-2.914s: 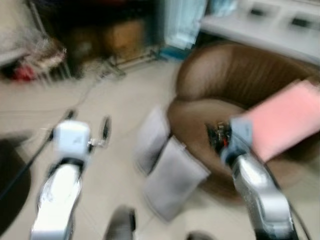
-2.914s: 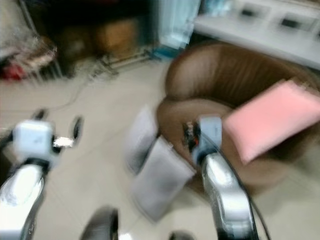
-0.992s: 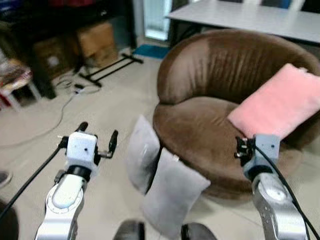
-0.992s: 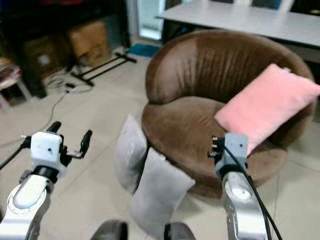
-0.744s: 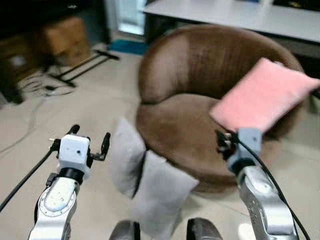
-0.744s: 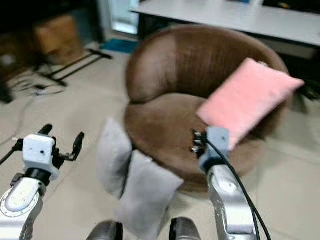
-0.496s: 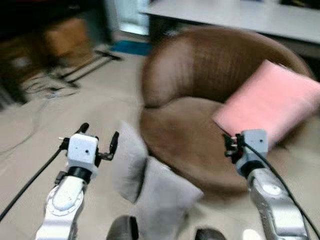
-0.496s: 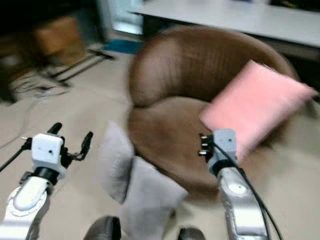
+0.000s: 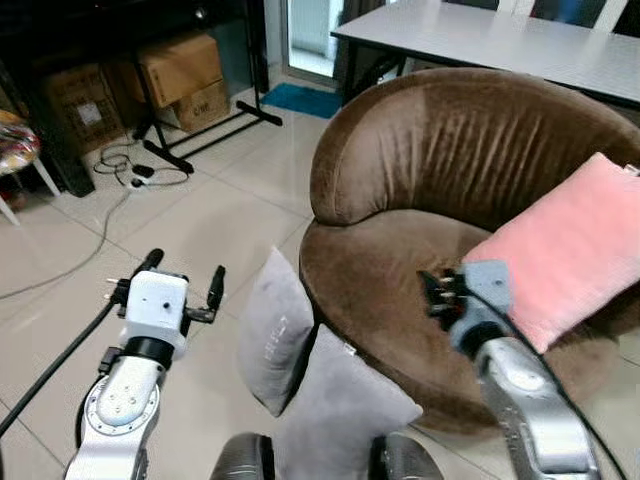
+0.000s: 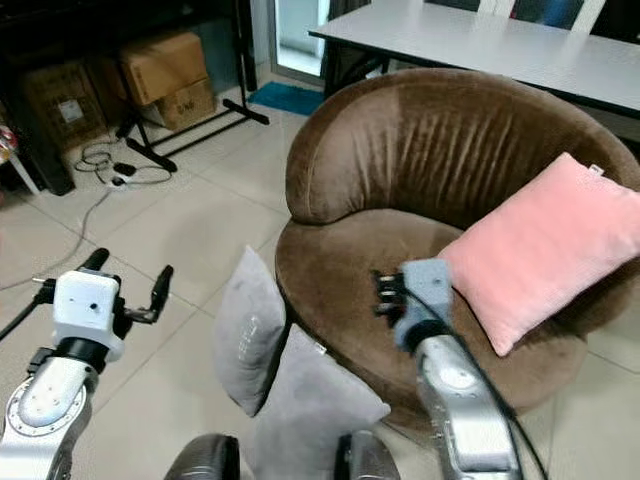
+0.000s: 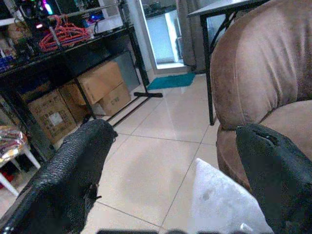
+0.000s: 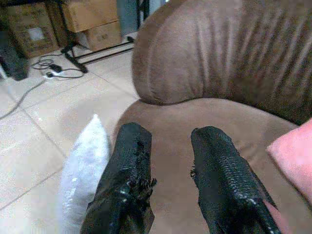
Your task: Move the pillow to the sofa from floor
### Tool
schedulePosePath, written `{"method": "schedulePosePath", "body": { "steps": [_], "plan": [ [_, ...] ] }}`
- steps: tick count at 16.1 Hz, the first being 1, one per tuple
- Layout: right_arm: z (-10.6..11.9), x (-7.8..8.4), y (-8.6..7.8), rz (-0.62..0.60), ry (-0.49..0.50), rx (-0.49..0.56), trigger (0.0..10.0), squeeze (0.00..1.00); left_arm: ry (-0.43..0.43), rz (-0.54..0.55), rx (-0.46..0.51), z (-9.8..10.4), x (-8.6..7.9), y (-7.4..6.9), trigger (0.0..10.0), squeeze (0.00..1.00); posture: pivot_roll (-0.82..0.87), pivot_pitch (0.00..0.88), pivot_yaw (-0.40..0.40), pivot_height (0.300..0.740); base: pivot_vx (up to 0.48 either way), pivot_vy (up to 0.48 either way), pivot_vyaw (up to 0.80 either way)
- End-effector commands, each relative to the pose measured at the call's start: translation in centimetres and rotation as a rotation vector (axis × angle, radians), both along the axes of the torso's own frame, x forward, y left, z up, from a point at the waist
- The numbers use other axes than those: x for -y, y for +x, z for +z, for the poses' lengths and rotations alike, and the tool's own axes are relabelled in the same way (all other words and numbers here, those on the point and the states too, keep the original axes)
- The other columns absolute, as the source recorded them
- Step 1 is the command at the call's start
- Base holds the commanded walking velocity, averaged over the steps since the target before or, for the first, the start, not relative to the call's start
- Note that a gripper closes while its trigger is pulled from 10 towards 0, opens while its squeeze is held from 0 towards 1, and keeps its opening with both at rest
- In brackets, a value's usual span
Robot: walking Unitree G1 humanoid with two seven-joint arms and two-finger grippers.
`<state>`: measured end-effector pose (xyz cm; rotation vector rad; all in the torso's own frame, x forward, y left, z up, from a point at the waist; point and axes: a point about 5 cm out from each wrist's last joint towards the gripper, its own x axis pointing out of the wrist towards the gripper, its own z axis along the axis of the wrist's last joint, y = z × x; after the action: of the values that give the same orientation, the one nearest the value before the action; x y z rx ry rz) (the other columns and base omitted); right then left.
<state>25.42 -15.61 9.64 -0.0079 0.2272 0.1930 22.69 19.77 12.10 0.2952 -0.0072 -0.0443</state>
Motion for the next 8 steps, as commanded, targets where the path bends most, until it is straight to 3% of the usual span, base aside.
{"method": "schedulePosePath", "body": {
  "steps": [1, 8],
  "plan": [
    [0.36, 0.39, 0.14, -0.010, 0.001, 0.012, 10.0, 0.00, 0.002, 0.003, 0.006, 0.09, -0.04, 0.04, 10.0, 0.00, 0.00, 0.000, -0.002, 0.642, 0.000, 0.000, 0.00],
    [0.36, 0.04, 0.22, 0.006, 0.010, 0.014, 10.0, 0.00, 0.005, 0.010, 0.005, 0.03, 0.02, 0.04, 10.0, 0.00, 0.00, 0.000, -0.010, 0.592, 0.000, 0.000, 0.00]
  ]
}}
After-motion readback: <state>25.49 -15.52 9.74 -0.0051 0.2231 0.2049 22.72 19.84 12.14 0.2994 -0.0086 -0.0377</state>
